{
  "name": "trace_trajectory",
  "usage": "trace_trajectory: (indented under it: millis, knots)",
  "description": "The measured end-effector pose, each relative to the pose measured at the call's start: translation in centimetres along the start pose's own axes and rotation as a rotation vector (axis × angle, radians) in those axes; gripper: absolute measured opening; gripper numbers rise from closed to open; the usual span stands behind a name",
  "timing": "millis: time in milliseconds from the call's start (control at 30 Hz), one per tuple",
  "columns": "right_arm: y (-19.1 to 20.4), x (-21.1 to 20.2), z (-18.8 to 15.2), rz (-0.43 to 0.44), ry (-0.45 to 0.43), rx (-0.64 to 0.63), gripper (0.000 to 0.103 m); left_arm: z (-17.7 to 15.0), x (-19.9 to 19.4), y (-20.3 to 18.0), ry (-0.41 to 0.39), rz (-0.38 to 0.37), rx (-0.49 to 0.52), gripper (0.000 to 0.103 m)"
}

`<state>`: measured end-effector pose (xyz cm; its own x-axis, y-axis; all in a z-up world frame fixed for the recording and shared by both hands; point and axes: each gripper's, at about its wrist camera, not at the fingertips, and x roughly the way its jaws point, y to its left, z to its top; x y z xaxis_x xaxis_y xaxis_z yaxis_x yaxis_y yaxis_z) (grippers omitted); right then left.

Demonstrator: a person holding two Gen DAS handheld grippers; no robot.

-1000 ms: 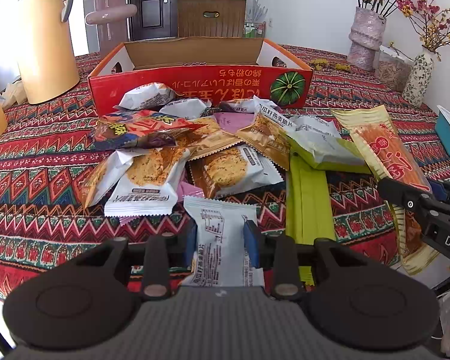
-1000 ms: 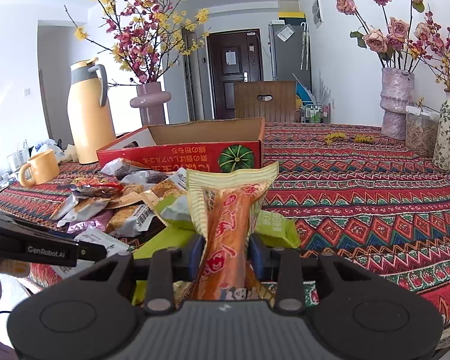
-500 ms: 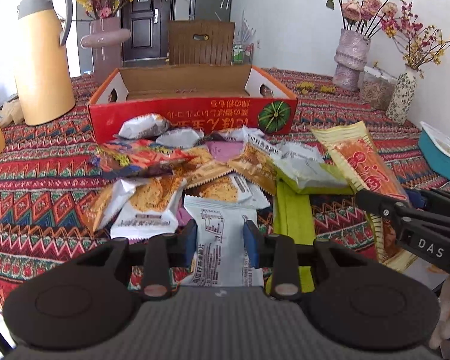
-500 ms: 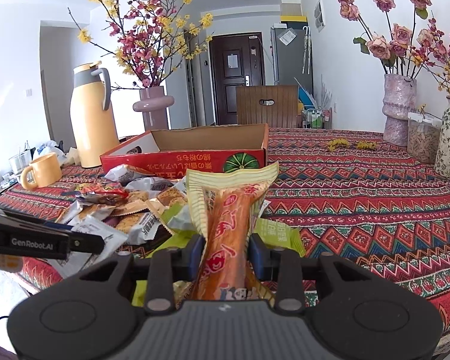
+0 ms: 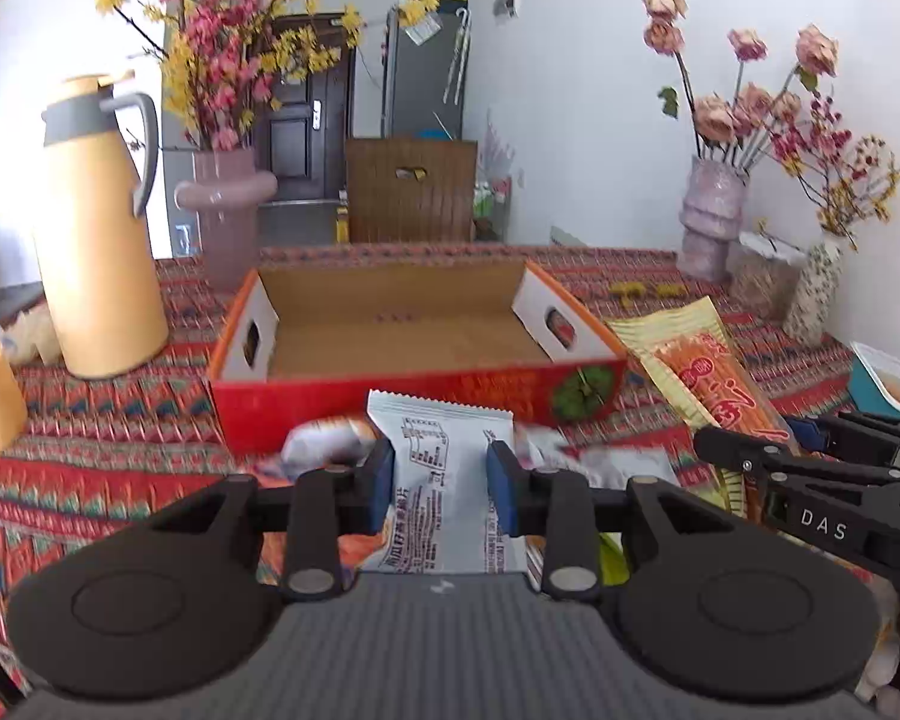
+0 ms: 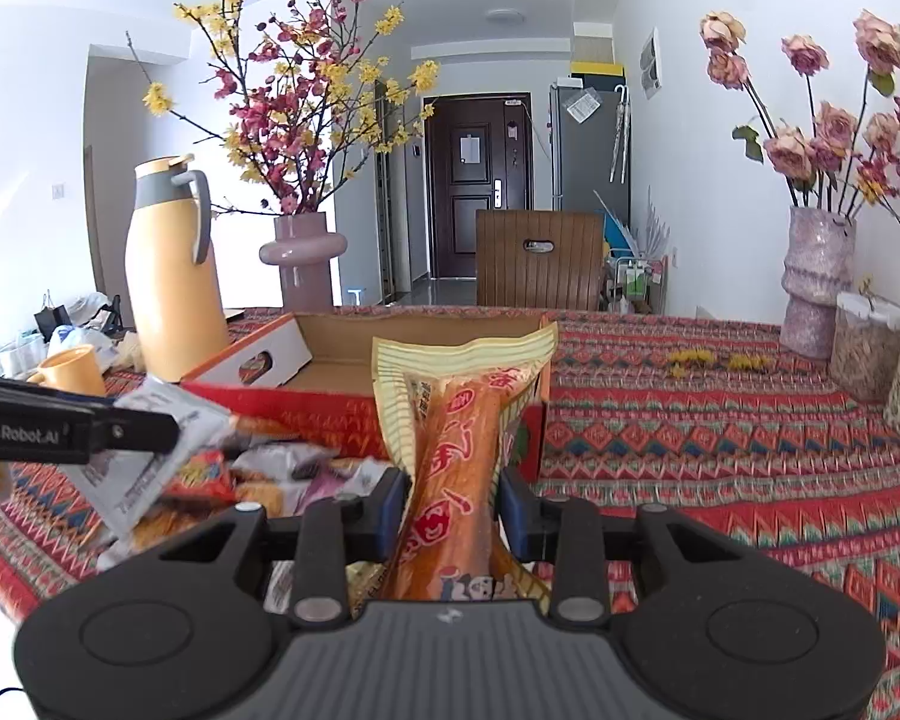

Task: Organize snacks
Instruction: 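Carry both snacks into the cardboard box and open both tools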

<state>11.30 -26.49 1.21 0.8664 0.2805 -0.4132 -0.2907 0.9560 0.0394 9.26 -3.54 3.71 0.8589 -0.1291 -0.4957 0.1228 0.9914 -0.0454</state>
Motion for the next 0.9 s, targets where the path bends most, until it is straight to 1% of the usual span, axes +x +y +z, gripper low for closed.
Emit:
trace_trajectory:
  millis: [233,367,467,533,667,800,867,900]
  knots:
    - [0.0,5.4,4.9,-0.025,0.002,-0.029,0.033,4.7,3.4,2.8,-0.032,0.041,-0.014,0.033]
    - [0.3,8.8,7.6,-0.035,0.015,-0.05,0.033,7.0,6.0,4.5,-0.028,0.057,-0.021,0.033]
    - [0.3,11.7,9.2,-0.035,0.047,-0.053,0.033,8.3,8.1,5.6,-0.012,0.066,-0.026,0.033]
    - [0.3,14.3,10.1,-0.038,0.091,-0.052,0.033,9.0,9.8,6.2,0.005,0.073,-0.026,0.033]
    - [0.0,19.1,10.8,-0.052,0.179,-0.03,0.033,9.8,13.3,7.1,0.06,0.094,-0.032,0.033]
    - [-0.3,22.6,10.2,-0.065,0.258,-0.002,0.033,9.5,16.5,8.0,0.128,0.103,-0.058,0.034]
    - [-0.3,23.4,9.7,-0.066,0.284,0.0,0.036,9.2,17.5,8.3,0.147,0.103,-0.07,0.034]
    - [-0.2,23.5,9.5,-0.063,0.288,-0.001,0.041,9.1,17.7,8.4,0.151,0.104,-0.071,0.035]
